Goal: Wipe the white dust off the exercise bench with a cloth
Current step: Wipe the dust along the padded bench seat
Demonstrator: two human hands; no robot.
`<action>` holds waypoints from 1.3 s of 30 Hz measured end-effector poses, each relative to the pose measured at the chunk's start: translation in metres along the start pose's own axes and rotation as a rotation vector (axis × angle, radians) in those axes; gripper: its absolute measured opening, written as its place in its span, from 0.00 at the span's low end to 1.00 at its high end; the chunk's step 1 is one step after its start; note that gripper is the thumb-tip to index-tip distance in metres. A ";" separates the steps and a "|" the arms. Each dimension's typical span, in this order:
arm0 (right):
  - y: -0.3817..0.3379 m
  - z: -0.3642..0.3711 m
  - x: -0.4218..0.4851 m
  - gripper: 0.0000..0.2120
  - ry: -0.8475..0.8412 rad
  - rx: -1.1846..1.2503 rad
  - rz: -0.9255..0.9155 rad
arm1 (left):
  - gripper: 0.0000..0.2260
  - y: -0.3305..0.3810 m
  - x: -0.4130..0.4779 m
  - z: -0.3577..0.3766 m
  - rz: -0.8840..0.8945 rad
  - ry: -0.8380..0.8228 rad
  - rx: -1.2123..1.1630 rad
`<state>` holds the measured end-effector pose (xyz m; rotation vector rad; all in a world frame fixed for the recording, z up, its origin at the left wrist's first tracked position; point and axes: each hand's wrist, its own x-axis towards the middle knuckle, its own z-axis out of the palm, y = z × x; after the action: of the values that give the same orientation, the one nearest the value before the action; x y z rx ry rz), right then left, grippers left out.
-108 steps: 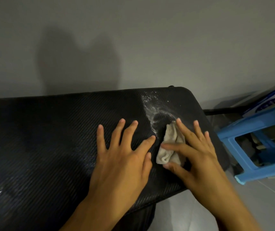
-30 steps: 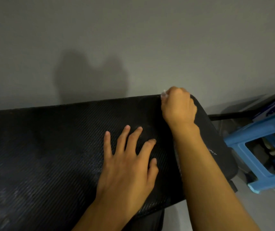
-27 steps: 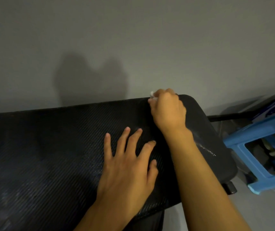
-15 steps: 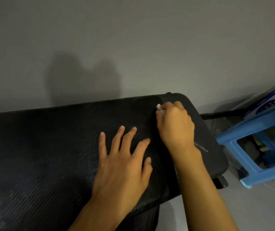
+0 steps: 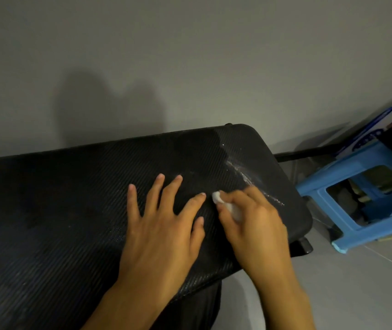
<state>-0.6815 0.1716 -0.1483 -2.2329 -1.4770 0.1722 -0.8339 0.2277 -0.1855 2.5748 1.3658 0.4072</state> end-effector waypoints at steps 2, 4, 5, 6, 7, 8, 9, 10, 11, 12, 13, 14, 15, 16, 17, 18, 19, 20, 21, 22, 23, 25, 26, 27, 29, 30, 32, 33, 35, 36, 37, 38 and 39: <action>0.021 -0.006 -0.001 0.11 0.039 -0.019 0.098 | 0.18 0.003 0.000 0.001 0.012 0.031 0.016; 0.041 -0.009 0.010 0.12 0.123 -0.070 0.226 | 0.16 0.007 0.000 0.002 0.023 0.051 0.027; 0.045 -0.011 0.016 0.13 0.166 -0.085 0.287 | 0.19 0.009 0.000 0.003 0.021 0.038 0.024; 0.045 -0.012 0.021 0.13 0.195 -0.095 0.316 | 0.22 0.012 0.000 0.004 0.019 0.018 0.016; 0.041 -0.011 0.021 0.13 0.193 -0.097 0.298 | 0.24 0.017 0.001 0.004 0.019 0.000 0.011; 0.036 -0.008 0.018 0.11 0.165 -0.081 0.242 | 0.24 0.022 0.002 0.005 0.023 -0.015 0.004; 0.030 -0.006 0.011 0.09 0.126 -0.044 0.182 | 0.24 0.028 0.002 0.006 0.030 -0.025 -0.004; 0.026 -0.005 0.003 0.08 0.103 0.002 0.147 | 0.24 0.034 0.003 0.006 0.038 -0.027 -0.013; 0.028 -0.006 -0.004 0.07 0.110 0.033 0.154 | 0.23 0.039 0.004 0.007 0.049 -0.022 -0.021; 0.036 -0.009 -0.008 0.06 0.141 0.036 0.202 | 0.21 0.043 0.005 0.008 0.058 -0.014 -0.025; 0.046 -0.011 -0.006 0.06 0.176 0.012 0.282 | 0.20 0.045 0.007 0.009 0.064 -0.003 -0.025; 0.057 -0.014 -0.002 0.08 0.211 -0.027 0.367 | 0.19 0.046 0.009 0.010 0.068 0.006 -0.024; 0.066 -0.017 0.004 0.10 0.245 -0.056 0.435 | 0.19 0.045 0.011 0.012 0.070 0.014 -0.027; 0.070 -0.020 0.011 0.12 0.273 -0.073 0.469 | 0.19 0.044 0.011 0.014 0.073 0.022 -0.031; 0.070 -0.020 0.017 0.13 0.284 -0.089 0.463 | 0.18 0.043 0.011 0.016 0.077 0.031 -0.031; 0.065 -0.020 0.019 0.13 0.278 -0.104 0.426 | 0.18 0.042 0.010 0.018 0.080 0.036 -0.029; 0.059 -0.018 0.018 0.12 0.255 -0.101 0.363 | 0.19 0.041 0.010 0.019 0.081 0.035 -0.022; 0.055 -0.015 0.014 0.11 0.227 -0.073 0.300 | 0.20 0.040 0.009 0.020 0.082 0.027 -0.016; 0.053 -0.014 0.007 0.09 0.201 -0.037 0.263 | 0.22 0.040 0.009 0.020 0.083 0.021 -0.015; 0.054 -0.015 0.000 0.07 0.182 -0.001 0.261 | 0.22 0.040 0.009 0.020 0.085 0.017 -0.013; 0.058 -0.018 -0.004 0.07 0.169 0.029 0.290 | 0.22 0.039 0.009 0.019 0.087 0.015 -0.011; 0.071 -0.022 0.004 0.10 0.164 0.042 0.391 | 0.22 0.039 0.008 0.018 0.088 0.014 -0.013; 0.075 -0.023 0.014 0.12 0.182 0.009 0.431 | 0.22 0.038 0.008 0.018 0.090 0.013 -0.013; 0.075 -0.023 0.025 0.13 0.212 -0.039 0.444 | 0.22 0.038 0.007 0.017 0.090 0.013 -0.014; 0.064 -0.021 0.043 0.14 0.241 -0.097 0.361 | 0.21 0.038 0.007 0.018 0.090 0.015 -0.014; 0.056 -0.017 0.047 0.13 0.217 -0.097 0.274 | 0.21 0.038 0.007 0.018 0.091 0.013 -0.013; 0.044 -0.009 0.041 0.10 0.126 -0.050 0.081 | 0.21 0.038 0.007 0.018 0.092 0.011 -0.011; 0.041 -0.006 0.035 0.10 0.101 -0.031 0.013 | 0.21 0.037 0.007 0.018 0.091 0.009 -0.011; 0.046 -0.007 0.033 0.09 0.114 -0.036 0.007 | 0.21 0.037 0.007 0.018 0.089 0.006 -0.011; 0.050 -0.007 0.040 0.10 0.140 -0.045 0.056 | 0.21 0.037 0.007 0.018 0.087 0.006 -0.009; 0.052 -0.007 0.049 0.11 0.161 -0.062 0.110 | 0.21 0.037 0.007 0.018 0.087 0.003 -0.010; 0.052 -0.008 0.059 0.12 0.172 -0.085 0.145 | 0.21 0.036 0.007 0.019 0.087 0.001 -0.011; 0.050 -0.007 0.067 0.12 0.171 -0.107 0.141 | 0.21 0.036 0.007 0.019 0.087 -0.001 -0.009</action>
<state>-0.6086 0.2135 -0.1543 -2.3728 -1.2672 -0.0547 -0.7962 0.2126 -0.1914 2.6333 1.2521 0.4252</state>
